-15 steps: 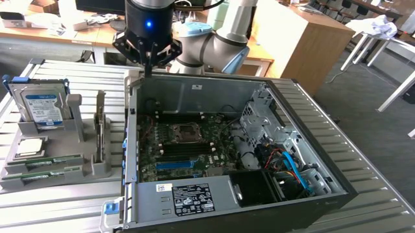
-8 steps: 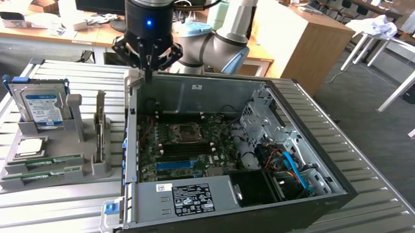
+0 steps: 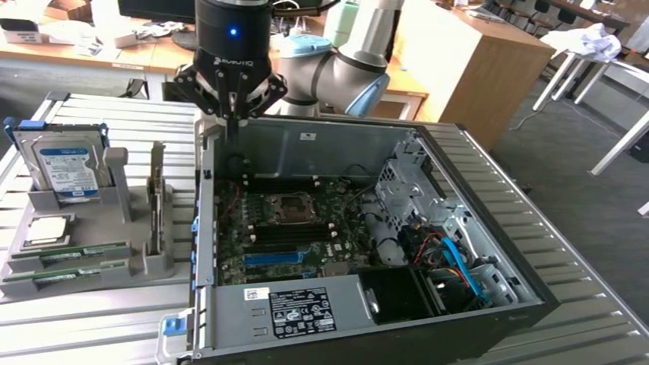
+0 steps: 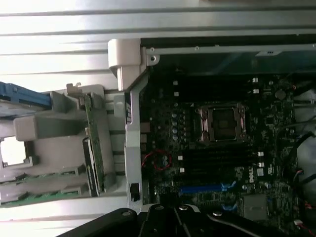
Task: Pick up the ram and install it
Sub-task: 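Reach for the ram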
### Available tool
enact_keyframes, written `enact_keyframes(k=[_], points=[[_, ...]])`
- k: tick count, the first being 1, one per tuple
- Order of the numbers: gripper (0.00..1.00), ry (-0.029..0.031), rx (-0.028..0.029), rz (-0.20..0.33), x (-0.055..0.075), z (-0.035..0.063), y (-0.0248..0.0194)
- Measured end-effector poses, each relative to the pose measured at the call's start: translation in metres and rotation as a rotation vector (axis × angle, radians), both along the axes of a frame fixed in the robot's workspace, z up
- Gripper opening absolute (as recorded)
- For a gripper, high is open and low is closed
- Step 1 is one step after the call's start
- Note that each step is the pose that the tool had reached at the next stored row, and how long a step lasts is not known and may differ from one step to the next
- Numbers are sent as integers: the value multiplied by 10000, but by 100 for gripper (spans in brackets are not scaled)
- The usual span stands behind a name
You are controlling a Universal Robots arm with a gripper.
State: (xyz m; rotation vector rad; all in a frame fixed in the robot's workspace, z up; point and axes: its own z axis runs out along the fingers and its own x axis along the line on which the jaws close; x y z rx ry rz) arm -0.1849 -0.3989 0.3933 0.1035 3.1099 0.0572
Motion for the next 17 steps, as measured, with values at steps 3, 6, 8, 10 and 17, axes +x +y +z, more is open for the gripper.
enact_keyframes(k=[3, 6, 8, 10, 17], points=[[10, -2, -261, 5, 0, -1, 0], [10, -1, -262, 5, 0, -1, 0], [10, -1, -262, 3, -10, 0, 0], [10, -1, -261, 5, -34, -1, 0], [10, -2, -262, 5, -115, -1, 0]])
